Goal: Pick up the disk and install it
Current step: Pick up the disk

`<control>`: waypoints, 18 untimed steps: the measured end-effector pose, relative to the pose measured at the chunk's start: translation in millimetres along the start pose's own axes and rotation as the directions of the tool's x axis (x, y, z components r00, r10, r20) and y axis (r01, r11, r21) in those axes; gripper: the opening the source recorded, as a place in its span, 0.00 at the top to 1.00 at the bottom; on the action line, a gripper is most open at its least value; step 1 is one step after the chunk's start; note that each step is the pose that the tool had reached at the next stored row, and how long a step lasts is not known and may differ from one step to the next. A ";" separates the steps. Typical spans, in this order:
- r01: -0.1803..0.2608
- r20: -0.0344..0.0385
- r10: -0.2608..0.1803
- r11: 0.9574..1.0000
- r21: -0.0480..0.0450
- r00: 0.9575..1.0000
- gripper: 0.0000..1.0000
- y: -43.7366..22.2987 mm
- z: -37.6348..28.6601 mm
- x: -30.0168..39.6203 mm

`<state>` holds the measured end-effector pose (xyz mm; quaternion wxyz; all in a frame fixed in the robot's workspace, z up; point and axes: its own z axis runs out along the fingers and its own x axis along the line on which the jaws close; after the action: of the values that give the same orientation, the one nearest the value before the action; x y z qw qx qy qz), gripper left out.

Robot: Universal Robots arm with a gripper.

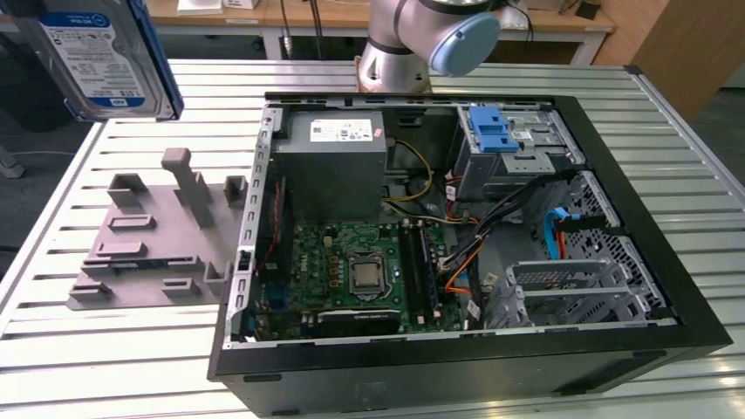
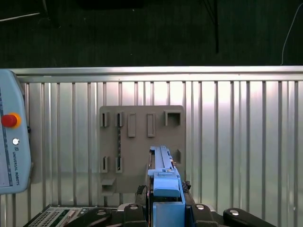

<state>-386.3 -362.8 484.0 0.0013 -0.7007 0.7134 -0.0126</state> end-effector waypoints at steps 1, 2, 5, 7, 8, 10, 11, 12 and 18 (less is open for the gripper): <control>0.000 0.000 0.000 1.000 0.000 1.000 0.64 -1.4 0.0 0.5; 0.000 0.000 0.000 1.000 0.000 1.000 0.64 -2.6 0.1 1.0; 0.000 0.000 0.000 1.000 0.000 1.000 0.64 -5.9 0.1 2.2; 0.000 0.000 0.000 1.000 0.000 1.000 0.64 -7.9 0.2 2.9; 0.000 0.000 0.000 1.000 0.000 1.000 0.64 -8.8 0.2 3.3; 0.000 0.000 0.000 1.000 0.000 1.000 0.64 -10.5 0.3 3.9; 0.000 0.000 0.000 1.000 0.000 1.000 0.64 -11.4 0.3 4.2; 0.000 0.000 0.000 1.000 0.000 1.000 0.64 -12.4 0.3 4.5; 0.000 0.000 0.000 1.000 0.000 1.000 0.64 -17.9 0.4 6.2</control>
<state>-368.5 -369.3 484.0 0.0013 -0.7005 0.7135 -0.0126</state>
